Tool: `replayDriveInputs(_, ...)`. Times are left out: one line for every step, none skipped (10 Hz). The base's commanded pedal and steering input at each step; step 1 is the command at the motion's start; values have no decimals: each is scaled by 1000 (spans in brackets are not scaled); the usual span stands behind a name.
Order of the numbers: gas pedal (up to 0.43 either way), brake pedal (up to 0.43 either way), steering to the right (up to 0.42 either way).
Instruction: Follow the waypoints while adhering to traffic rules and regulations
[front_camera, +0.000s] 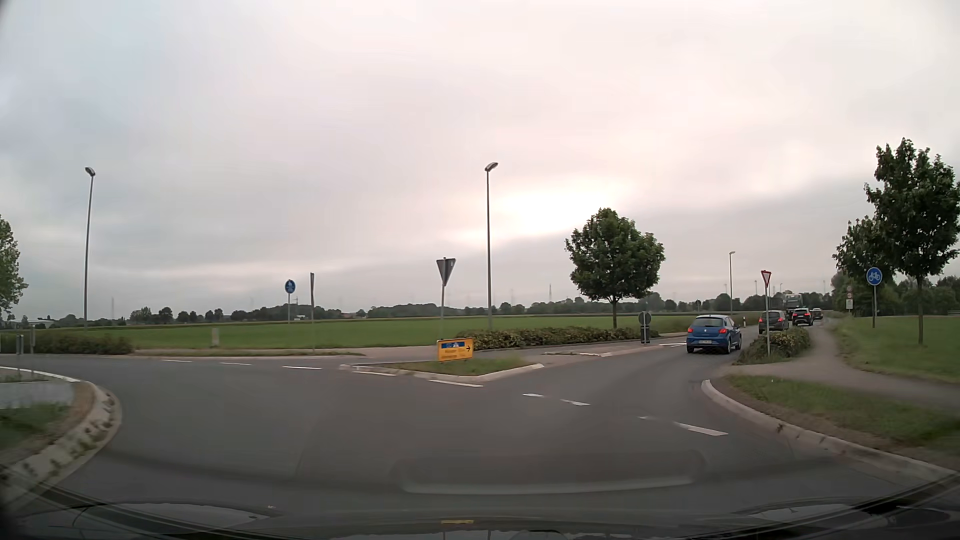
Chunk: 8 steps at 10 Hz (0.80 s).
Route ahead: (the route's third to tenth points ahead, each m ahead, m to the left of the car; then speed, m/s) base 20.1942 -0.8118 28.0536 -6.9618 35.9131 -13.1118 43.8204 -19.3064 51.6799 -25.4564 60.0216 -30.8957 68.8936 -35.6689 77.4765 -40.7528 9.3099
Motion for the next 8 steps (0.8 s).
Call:
replayDriveInputs(220,0,103)
replayDriveInputs(220,0,109)
replayDriveInputs(220,0,116)
replayDriveInputs(220,0,116)
replayDriveInputs(220,0,116)
replayDriveInputs(220,0,116)
replayDriveInputs(220,0,116)
replayDriveInputs(220,0,116)
